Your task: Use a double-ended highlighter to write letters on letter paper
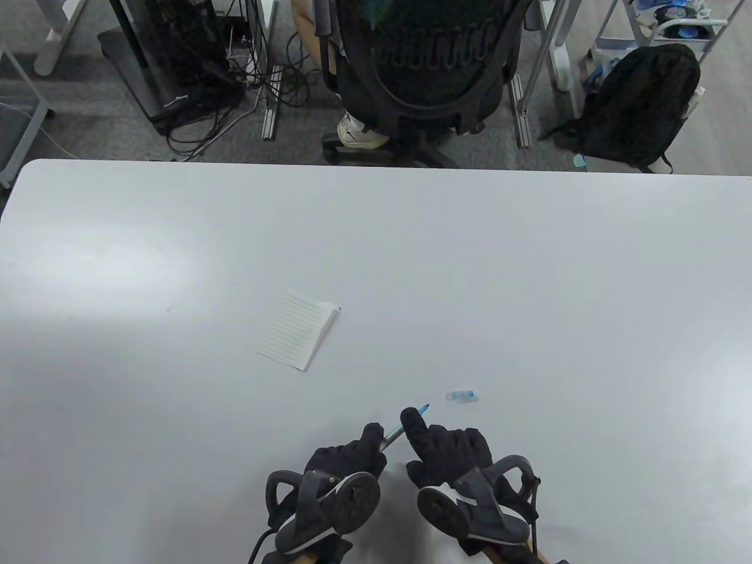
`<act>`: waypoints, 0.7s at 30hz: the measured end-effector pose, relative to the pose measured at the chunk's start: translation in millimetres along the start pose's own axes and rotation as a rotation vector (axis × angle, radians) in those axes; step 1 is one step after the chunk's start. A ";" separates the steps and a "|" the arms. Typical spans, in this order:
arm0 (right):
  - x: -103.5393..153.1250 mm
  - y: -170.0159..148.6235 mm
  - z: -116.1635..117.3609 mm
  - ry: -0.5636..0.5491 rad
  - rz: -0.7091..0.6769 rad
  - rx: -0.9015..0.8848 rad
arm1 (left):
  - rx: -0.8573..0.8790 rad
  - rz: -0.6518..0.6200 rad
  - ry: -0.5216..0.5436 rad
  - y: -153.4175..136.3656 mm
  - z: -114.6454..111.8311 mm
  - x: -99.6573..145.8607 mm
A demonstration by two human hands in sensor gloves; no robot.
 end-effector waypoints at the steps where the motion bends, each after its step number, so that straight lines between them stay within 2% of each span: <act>1: -0.1 0.4 1.1 0.006 -0.001 0.000 | 0.000 -0.010 0.001 2.1 0.3 0.2; 14: -1.1 2.0 2.8 -0.017 -0.002 -0.006 | 0.010 -0.088 0.027 17.6 2.6 5.5; 21: 0.1 -13.5 -3.3 -0.048 0.054 0.008 | -0.022 -0.093 0.046 18.0 2.7 7.9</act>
Point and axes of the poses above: the tracker on the back of each hand, its own y axis roughly to the thumb side, its own x axis roughly from the fingertips to the wrist, z = x × y, the point moved 4 cm from there along -x, roughly from the wrist to the fingertips, and after that the axes turned 7 degrees about -x, right-handed, at the moved point
